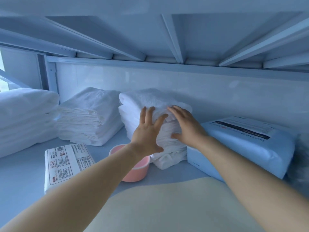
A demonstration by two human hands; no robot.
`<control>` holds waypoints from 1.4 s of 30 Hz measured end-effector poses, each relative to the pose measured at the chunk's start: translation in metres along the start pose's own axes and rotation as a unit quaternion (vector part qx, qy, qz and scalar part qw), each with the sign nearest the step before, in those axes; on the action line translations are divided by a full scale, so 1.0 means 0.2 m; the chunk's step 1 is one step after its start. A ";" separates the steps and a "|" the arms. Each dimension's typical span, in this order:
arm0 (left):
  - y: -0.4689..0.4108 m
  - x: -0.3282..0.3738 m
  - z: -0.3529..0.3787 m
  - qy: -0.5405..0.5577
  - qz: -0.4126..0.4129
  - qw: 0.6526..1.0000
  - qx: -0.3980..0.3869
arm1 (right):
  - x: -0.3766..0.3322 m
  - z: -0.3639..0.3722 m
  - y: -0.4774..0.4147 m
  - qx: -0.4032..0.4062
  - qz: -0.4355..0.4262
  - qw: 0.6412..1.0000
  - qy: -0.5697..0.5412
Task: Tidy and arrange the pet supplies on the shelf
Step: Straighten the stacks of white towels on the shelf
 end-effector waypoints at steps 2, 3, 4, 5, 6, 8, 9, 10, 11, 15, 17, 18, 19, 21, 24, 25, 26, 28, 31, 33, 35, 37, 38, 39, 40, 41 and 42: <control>0.00 0.00 0.00 0.001 0.001 1.000 0.000 | 0.00 0.00 0.02 0.003 0.000 1.000 0.000; 0.00 0.00 0.00 0.003 0.000 1.000 0.000 | -0.01 0.01 0.03 0.004 0.001 1.000 0.000; 0.01 -0.01 -0.01 0.004 0.000 1.000 0.003 | -0.01 0.01 0.03 0.004 0.000 1.000 0.005; 0.03 -0.01 -0.01 0.001 0.003 1.000 0.013 | -0.02 0.01 0.04 0.006 -0.002 1.000 0.012; 0.06 0.00 -0.02 -0.004 0.012 0.999 0.032 | -0.03 0.01 0.05 0.008 -0.006 1.000 0.021; 0.11 0.03 -0.02 -0.007 0.049 0.996 0.073 | -0.04 0.01 0.07 0.013 -0.009 0.999 0.031; 0.13 0.04 -0.01 -0.008 0.064 0.995 0.075 | -0.04 0.01 0.07 0.011 -0.008 0.999 0.034; 0.14 0.06 0.01 -0.018 0.068 0.995 0.063 | -0.04 0.01 0.08 0.006 -0.009 0.999 0.036; 0.14 0.06 0.04 -0.038 0.063 0.996 0.043 | -0.04 0.01 0.08 0.001 -0.011 0.999 0.039; 0.14 0.10 0.12 -0.120 0.030 0.992 -0.001 | -0.04 0.00 0.09 -0.012 -0.009 0.999 0.046; 0.14 0.10 0.15 -0.135 0.021 0.991 -0.004 | -0.04 -0.01 0.09 -0.015 -0.006 0.999 0.050; 0.13 0.09 0.15 -0.148 0.018 0.989 -0.002 | -0.03 -0.01 0.09 -0.017 -0.003 0.998 0.054; 0.13 0.09 0.15 -0.162 0.019 0.987 -0.001 | -0.02 -0.02 0.10 -0.019 0.000 0.998 0.059; 0.12 0.08 0.16 -0.187 0.026 0.982 0.002 | -0.01 -0.02 0.10 -0.020 0.007 0.997 0.069; 0.08 0.07 0.15 -0.212 0.036 0.977 0.008 | 0.00 -0.01 0.10 -0.019 0.015 0.997 0.071; 0.07 0.07 0.15 -0.218 0.040 0.975 0.009 | 0.00 -0.01 0.09 -0.021 0.017 0.997 0.071; 0.06 0.07 0.15 -0.222 0.044 0.974 0.009 | 0.00 -0.01 0.09 -0.024 0.019 0.997 0.070; 0.03 0.05 0.14 -0.223 0.053 0.973 0.008 | 0.00 0.00 0.08 -0.033 0.025 0.997 0.069; -0.02 0.00 0.11 -0.226 0.067 0.972 0.009 | 0.01 -0.01 0.05 -0.042 0.031 0.996 0.069; -0.05 -0.06 0.08 -0.234 0.072 0.970 0.008 | 0.01 -0.01 0.04 -0.042 0.035 0.996 0.069; -0.08 -0.12 0.06 -0.230 0.072 0.971 0.006 | 0.00 -0.02 0.02 -0.039 0.035 0.996 0.069; -0.10 -0.19 0.04 -0.233 0.069 0.970 0.002 | -0.01 -0.02 -0.01 -0.031 0.031 0.997 0.070; -0.10 -0.22 0.04 -0.237 0.064 0.969 -0.001 | -0.01 -0.02 -0.02 -0.026 0.029 0.997 0.071; -0.10 -0.25 0.04 -0.244 0.061 0.968 -0.003 | -0.02 -0.02 -0.04 -0.021 0.027 0.997 0.073; -0.10 -0.26 0.03 -0.250 0.061 0.966 -0.003 | -0.02 -0.01 -0.05 -0.016 0.028 0.997 0.074; -0.09 -0.27 0.03 -0.249 0.067 0.966 0.002 | -0.03 -0.01 -0.07 -0.012 0.030 0.997 0.076; -0.08 -0.26 0.01 -0.233 0.077 0.969 0.016 | -0.03 0.00 -0.09 -0.007 0.033 0.996 0.079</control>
Point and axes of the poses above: each hand's wrist, its own y-axis away from the middle knuckle, its own z-axis out of the palm, x = y × z, the point moved 6 cm from there along -y, towards the middle knuckle, and after that the axes turned 11 degrees about -z, right-handed, at the moved point
